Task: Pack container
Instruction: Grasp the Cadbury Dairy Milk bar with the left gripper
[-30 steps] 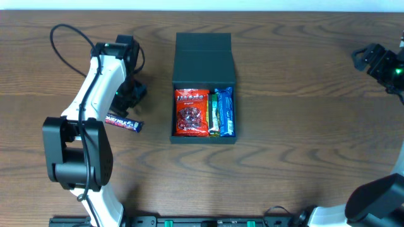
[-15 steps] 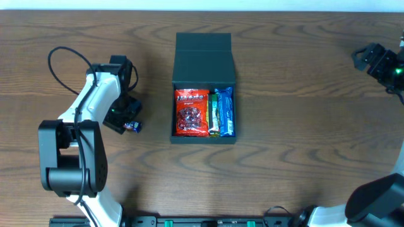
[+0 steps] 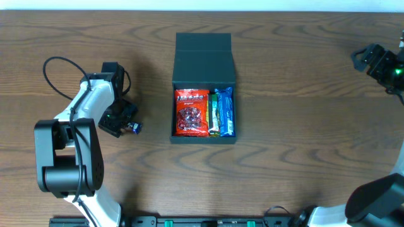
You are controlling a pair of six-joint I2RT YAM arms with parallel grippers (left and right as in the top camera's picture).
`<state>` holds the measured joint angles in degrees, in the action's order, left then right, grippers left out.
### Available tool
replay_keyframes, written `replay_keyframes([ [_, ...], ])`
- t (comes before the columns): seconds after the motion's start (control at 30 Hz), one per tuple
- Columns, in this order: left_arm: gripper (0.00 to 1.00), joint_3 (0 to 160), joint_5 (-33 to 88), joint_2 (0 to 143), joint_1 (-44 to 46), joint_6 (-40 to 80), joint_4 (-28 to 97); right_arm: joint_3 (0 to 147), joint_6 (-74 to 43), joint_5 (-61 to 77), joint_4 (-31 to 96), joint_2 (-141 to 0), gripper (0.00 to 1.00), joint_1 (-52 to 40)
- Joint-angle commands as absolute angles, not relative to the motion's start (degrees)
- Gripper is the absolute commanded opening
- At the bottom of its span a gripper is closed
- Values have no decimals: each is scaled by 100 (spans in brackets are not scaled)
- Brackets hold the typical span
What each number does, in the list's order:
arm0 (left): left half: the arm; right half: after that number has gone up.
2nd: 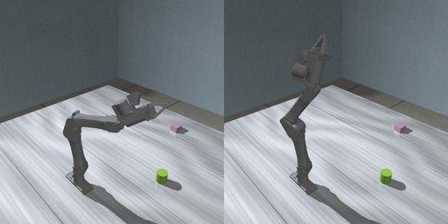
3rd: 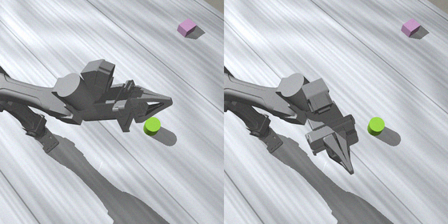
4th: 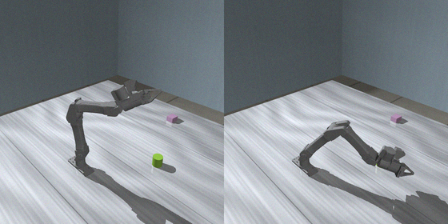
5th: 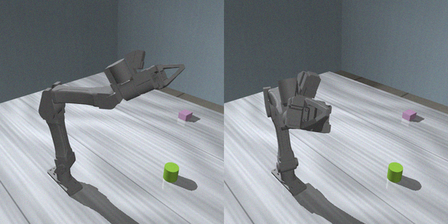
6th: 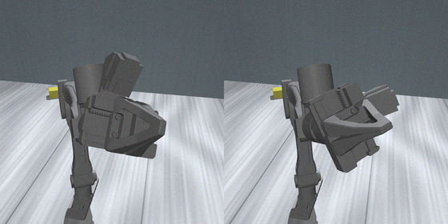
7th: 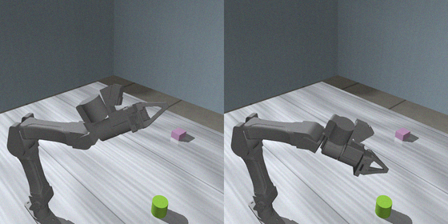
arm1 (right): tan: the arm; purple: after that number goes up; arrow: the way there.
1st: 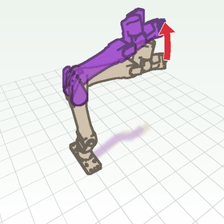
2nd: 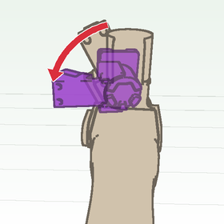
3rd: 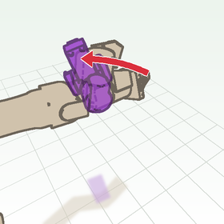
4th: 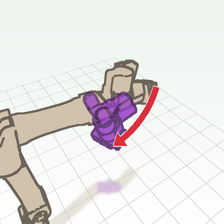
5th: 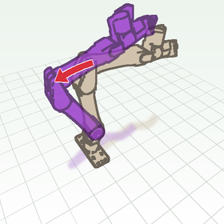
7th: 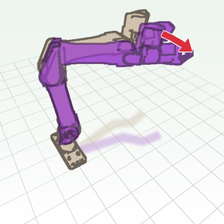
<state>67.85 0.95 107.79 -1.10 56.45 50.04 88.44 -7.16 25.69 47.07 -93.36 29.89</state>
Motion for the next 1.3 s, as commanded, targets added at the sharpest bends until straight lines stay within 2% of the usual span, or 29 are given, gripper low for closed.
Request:
replay_keyframes([
  [0.0,66,6737,1,10713,-139,5527,4925,8914,-661,2552,4718,-9367,99,3035],
  [0.7,67,6571,-38,10768,-165,4816,4119,8914,-659,2550,4915,-9367,99,3035],
  [0.97,62,6571,71,10844,-163,4775,4130,8914,-659,2550,4921,-9367,99,3035],
  [1.27,66,6499,8,10849,-165,4731,4121,8914,-659,2550,4932,-9367,99,3035],
])
